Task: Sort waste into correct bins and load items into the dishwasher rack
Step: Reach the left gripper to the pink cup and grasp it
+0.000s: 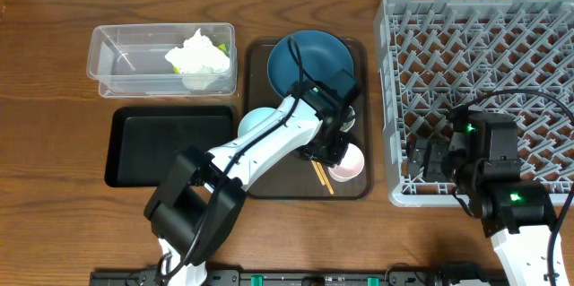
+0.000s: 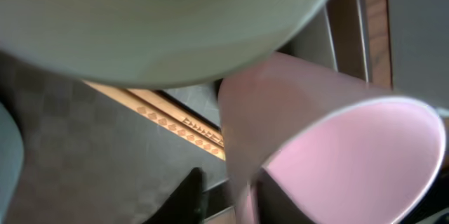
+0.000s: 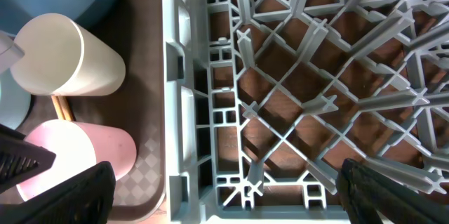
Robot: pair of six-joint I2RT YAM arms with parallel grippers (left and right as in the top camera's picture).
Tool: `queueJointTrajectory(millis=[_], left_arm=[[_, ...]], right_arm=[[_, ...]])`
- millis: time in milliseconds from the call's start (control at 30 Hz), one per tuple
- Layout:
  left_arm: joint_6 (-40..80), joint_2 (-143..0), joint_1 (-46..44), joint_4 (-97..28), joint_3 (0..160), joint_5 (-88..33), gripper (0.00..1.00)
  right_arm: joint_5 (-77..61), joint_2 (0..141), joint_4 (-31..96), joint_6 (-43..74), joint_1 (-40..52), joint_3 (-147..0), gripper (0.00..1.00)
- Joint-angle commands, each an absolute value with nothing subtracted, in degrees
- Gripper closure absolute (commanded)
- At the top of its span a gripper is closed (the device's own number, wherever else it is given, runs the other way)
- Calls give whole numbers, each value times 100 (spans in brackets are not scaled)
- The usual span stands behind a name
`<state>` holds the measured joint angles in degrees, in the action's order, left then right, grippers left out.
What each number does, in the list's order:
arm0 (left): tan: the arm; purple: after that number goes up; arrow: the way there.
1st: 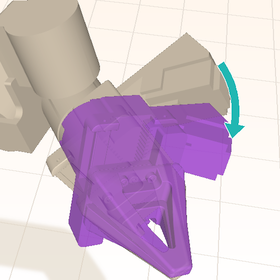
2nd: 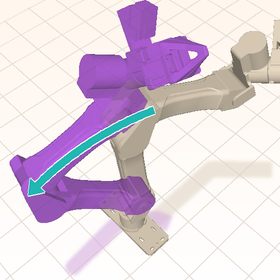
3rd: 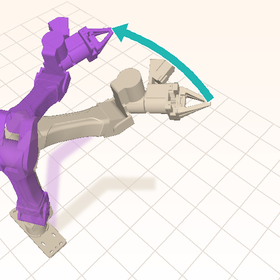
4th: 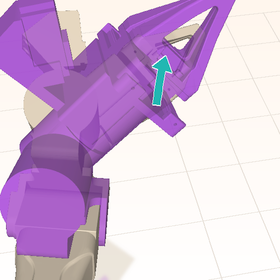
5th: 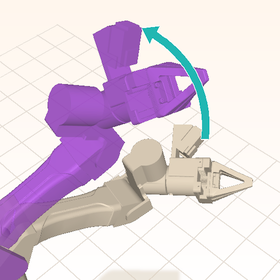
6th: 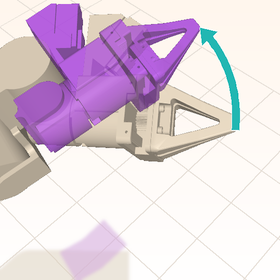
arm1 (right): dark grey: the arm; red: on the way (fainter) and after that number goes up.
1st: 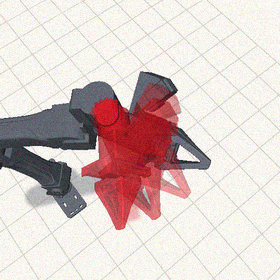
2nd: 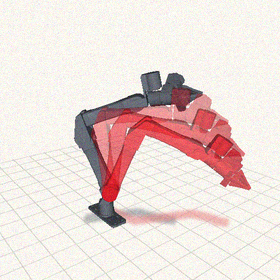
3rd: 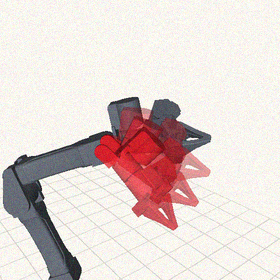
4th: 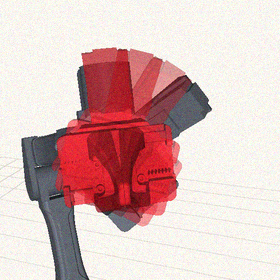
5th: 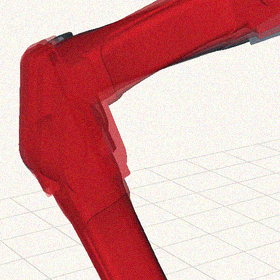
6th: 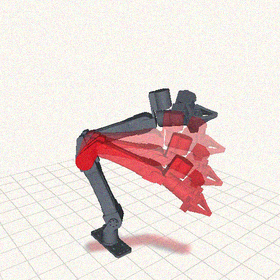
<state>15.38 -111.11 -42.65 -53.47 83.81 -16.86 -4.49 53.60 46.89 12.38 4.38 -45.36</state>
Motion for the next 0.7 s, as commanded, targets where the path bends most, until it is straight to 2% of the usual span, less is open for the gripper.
queueJointTrajectory(millis=[0,167,433,667], left_arm=[[1533,-11161,-4274,-5349,8331,-1732,81],[1535,-11161,-4272,-5352,8331,-1737,94],[1507,-10715,-4202,-5682,8333,-1737,94],[1509,-9190,-3616,-5599,8333,-1730,94]], right_arm=[[-429,5325,4698,1173,451,-4665,1],[-429,5325,4703,1173,451,-4665,1],[-375,5325,4744,1170,451,-4665,1],[119,5325,4517,1247,451,-4665,4]])
